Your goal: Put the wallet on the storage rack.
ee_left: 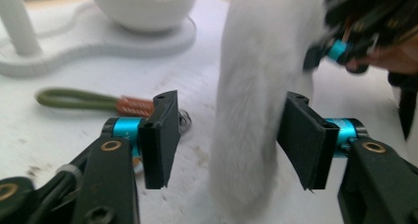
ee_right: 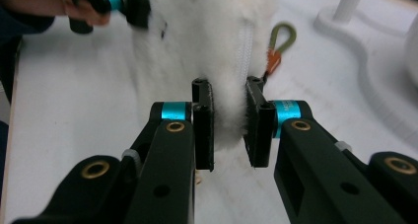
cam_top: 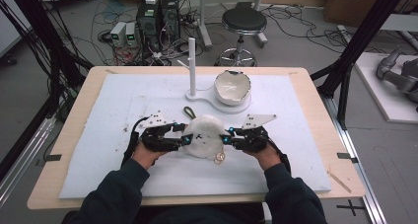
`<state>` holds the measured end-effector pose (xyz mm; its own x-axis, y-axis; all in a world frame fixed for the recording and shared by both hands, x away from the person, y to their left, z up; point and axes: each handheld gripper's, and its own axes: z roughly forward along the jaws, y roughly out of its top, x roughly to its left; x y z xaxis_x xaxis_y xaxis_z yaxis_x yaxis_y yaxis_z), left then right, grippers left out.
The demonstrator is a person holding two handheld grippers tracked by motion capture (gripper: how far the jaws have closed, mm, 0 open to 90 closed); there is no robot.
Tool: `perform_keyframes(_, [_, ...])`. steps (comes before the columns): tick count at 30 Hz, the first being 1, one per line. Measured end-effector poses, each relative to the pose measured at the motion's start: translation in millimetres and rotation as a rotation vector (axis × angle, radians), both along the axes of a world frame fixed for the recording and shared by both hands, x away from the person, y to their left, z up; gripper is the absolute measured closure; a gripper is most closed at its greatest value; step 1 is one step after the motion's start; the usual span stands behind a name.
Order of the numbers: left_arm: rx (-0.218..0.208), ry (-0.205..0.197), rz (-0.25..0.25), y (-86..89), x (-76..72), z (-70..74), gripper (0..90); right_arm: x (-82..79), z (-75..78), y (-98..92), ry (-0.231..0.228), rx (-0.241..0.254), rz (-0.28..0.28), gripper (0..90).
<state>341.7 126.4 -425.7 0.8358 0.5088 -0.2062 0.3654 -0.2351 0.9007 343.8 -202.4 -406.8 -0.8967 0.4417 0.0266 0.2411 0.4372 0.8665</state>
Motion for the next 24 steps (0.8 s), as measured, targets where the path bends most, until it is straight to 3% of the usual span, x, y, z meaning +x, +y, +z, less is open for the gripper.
perform_keyframes(1, [0.0,0.0,0.0,0.0,0.0,0.0,50.3,0.0,0.0,0.0,0.0,0.0,0.0,78.0])
perform_keyframes(2, [0.044,-0.037,-0.038,-4.4,-3.5,-0.7,64.0,-1.6,2.7,-1.3,-0.017,0.026,0.008,77.7])
perform_keyframes(4, [0.055,-0.054,-0.038,-6.3,-5.1,-0.2,73.5,-1.3,3.0,-2.0,-0.009,0.035,0.003,75.0])
perform_keyframes(5, [0.057,-0.058,-0.04,-7.0,-5.9,0.4,73.5,-1.3,3.0,-2.0,-0.009,0.035,0.003,75.0])
perform_keyframes(7, [0.056,-0.096,-0.064,-5.2,-6.9,2.6,76.5,3.0,0.1,-3.7,0.053,0.059,-0.013,58.8])
perform_keyframes(8, [0.056,-0.096,-0.064,-5.2,-6.9,2.6,76.9,3.0,0.1,-3.7,0.053,0.059,-0.013,58.8])
perform_keyframes(10, [0.04,-0.113,-0.091,-5.2,-8.0,3.5,77.0,6.3,-2.4,-3.4,0.077,0.079,-0.044,43.7])
perform_keyframes(11, [0.03,-0.117,-0.106,-6.0,-8.7,3.8,77.0,8.1,-3.9,-2.9,0.082,0.081,-0.045,40.7])
perform_keyframes(12, [0.028,-0.119,-0.12,-6.8,-9.2,4.1,77.0,11.3,-8.1,-1.1,0.118,0.08,-0.027,39.5])
perform_keyframes(14, [0.033,-0.121,-0.142,-8.7,-10.1,4.0,76.9,12.4,-9.8,0.3,0.134,0.076,-0.014,39.8])
perform_keyframes(15, [0.049,-0.118,-0.13,-10.1,-10.3,3.2,76.8,12.8,-10.7,2.6,0.139,0.07,0.032,58.0])
perform_keyframes(16, [0.059,-0.111,-0.11,-9.7,-9.4,2.9,75.7,10.9,-9.0,3.0,0.121,0.064,0.058,67.3])
perform_keyframes(17, [0.059,-0.111,-0.11,-9.7,-9.4,2.9,72.8,10.9,-9.0,3.0,0.121,0.064,0.058,67.3])
perform_keyframes(18, [0.056,-0.094,-0.087,-8.8,-7.8,2.8,72.8,8.8,-6.8,2.8,0.091,0.057,0.065,71.6])
perform_keyframes(19, [0.046,-0.074,-0.048,-7.9,-6.1,2.6,57.6,5.7,-1.7,2.0,0.05,0.053,0.069,74.2])
perform_keyframes(20, [0.034,-0.026,0.031,-2.5,-0.9,2.1,49.6,4.7,1.2,1.2,0.022,0.045,0.062,74.5])
perform_keyframes(21, [0.034,-0.026,0.031,-2.5,-0.9,2.1,44.7,4.0,4.2,-0.2,0.006,0.044,0.051,74.5])
perform_keyframes(23, [0.024,-0.015,0.081,4.9,2.8,2.2,41.8,3.6,7.1,-1.8,-0.012,0.047,0.043,74.6])
perform_keyframes(24, [0.027,-0.021,0.106,8.2,3.4,2.6,38.7,3.1,13.2,-5.0,-0.043,0.038,0.016,74.5])
